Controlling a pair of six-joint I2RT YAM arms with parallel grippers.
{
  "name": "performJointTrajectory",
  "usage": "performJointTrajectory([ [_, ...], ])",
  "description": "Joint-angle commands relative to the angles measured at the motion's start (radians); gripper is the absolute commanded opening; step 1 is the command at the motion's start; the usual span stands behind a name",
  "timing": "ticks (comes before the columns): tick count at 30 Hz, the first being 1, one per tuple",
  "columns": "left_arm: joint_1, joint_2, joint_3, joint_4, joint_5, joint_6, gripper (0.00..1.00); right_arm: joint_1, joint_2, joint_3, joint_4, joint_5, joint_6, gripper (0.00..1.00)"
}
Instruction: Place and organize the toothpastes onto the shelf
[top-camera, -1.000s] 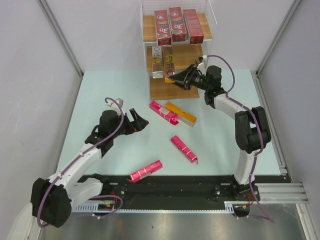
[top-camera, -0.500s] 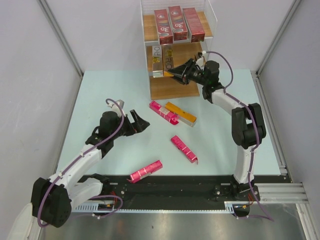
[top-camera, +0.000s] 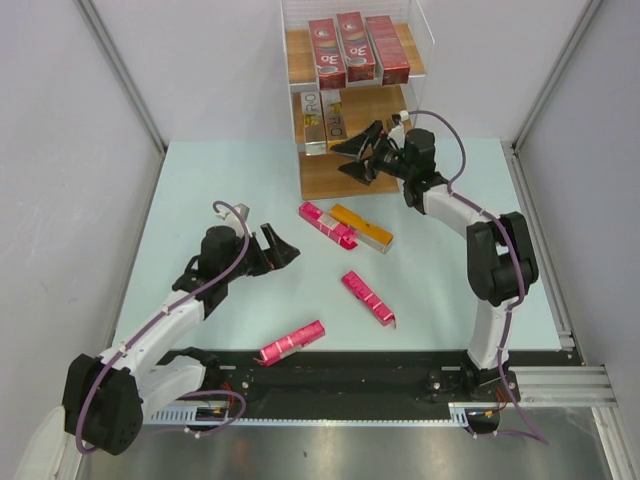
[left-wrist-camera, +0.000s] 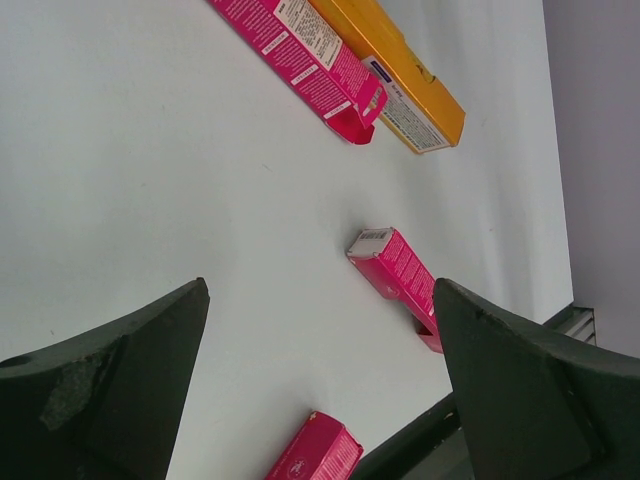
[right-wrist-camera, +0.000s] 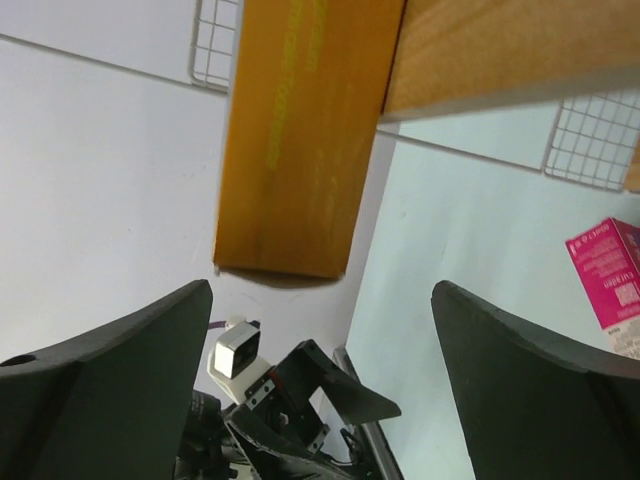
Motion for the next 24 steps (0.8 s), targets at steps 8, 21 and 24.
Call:
performJointTrajectory([
  [8, -0.003, -0.021, -0.013, 0.051, 0.019, -0.004, 1.0, 0.001, -0.267, -0.112, -0.199, 0.084, -0.206, 1.0],
  [21, -0.004, -0.013, 0.018, 0.004, 0.016, 0.037, 1.0, 0.053, -0.536, -0.296, -0.762, 0.508, -0.776, 1.0],
  [24, -0.004, -0.01, 0.03, -0.014, 0.011, 0.049, 1.0, 0.054, -0.559, -0.362, -0.773, 0.544, -0.82, 1.0],
])
